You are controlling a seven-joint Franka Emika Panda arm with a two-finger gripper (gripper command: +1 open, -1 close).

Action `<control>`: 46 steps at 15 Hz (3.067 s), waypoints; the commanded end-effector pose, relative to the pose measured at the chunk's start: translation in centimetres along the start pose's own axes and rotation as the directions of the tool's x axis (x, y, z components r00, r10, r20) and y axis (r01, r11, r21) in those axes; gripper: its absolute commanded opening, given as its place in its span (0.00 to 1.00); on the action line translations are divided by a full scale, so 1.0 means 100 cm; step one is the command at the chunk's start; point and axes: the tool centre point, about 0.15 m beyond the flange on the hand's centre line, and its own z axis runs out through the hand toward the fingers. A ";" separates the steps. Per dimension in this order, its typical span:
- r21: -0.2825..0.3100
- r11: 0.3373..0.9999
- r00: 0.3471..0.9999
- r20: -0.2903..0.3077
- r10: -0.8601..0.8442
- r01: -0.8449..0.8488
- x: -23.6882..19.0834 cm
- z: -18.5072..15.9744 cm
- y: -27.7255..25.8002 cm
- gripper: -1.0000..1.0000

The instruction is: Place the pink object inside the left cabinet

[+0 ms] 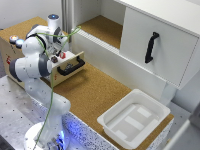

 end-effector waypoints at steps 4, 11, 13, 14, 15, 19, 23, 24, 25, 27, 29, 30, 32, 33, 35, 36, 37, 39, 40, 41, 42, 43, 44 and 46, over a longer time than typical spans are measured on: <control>-0.026 1.000 0.994 0.109 -0.014 0.017 0.044 0.046 -0.004 1.00; -0.041 0.999 0.994 0.111 -0.021 0.026 0.047 0.048 -0.003 0.00; -0.034 0.999 0.993 0.120 0.016 -0.012 0.038 0.042 0.001 0.00; -0.042 0.999 0.992 0.118 0.039 -0.034 0.032 0.038 0.004 0.00; -0.046 0.997 0.992 0.112 0.060 -0.055 0.025 0.034 0.006 0.00; -0.084 0.996 0.999 0.036 0.024 -0.021 0.025 0.001 -0.005 0.00; -0.092 0.993 0.996 -0.049 -0.072 0.067 0.047 -0.043 -0.023 0.00; -0.104 0.990 0.993 -0.061 -0.100 0.094 0.053 -0.050 -0.029 0.00; -0.112 0.987 0.990 -0.072 -0.124 0.116 0.059 -0.057 -0.033 0.00; -0.136 0.980 0.982 -0.102 -0.158 0.143 0.075 -0.072 -0.040 0.00; -0.162 0.980 0.981 -0.135 -0.142 0.120 0.098 -0.083 -0.031 0.00; -0.162 0.982 0.983 -0.139 -0.122 0.099 0.113 -0.084 -0.024 0.00; -0.157 0.986 0.984 -0.157 -0.086 0.061 0.143 -0.091 -0.010 0.00; -0.151 0.987 0.984 -0.160 -0.077 0.053 0.157 -0.097 -0.004 0.00; -0.168 0.985 0.980 -0.186 -0.074 0.042 0.181 -0.113 0.003 0.00; -0.188 0.981 0.975 -0.210 -0.079 0.039 0.196 -0.124 0.005 0.00; -0.200 0.979 0.971 -0.223 -0.081 0.036 0.209 -0.131 0.007 0.00; -0.222 0.975 0.970 -0.231 -0.071 0.019 0.234 -0.138 0.014 0.00; -0.217 0.976 0.972 -0.229 -0.059 0.008 0.250 -0.137 0.019 0.00; -0.218 0.976 0.974 -0.222 -0.050 0.000 0.263 -0.132 0.023 0.00; -0.214 0.977 0.975 -0.217 -0.054 0.006 0.278 -0.122 0.029 0.00; -0.219 0.976 0.979 -0.200 -0.049 0.004 0.288 -0.111 0.033 0.00; -0.212 0.977 0.982 -0.188 -0.034 -0.007 0.297 -0.100 0.039 0.00; -0.215 0.977 0.980 -0.194 -0.032 -0.011 0.314 -0.085 0.046 0.00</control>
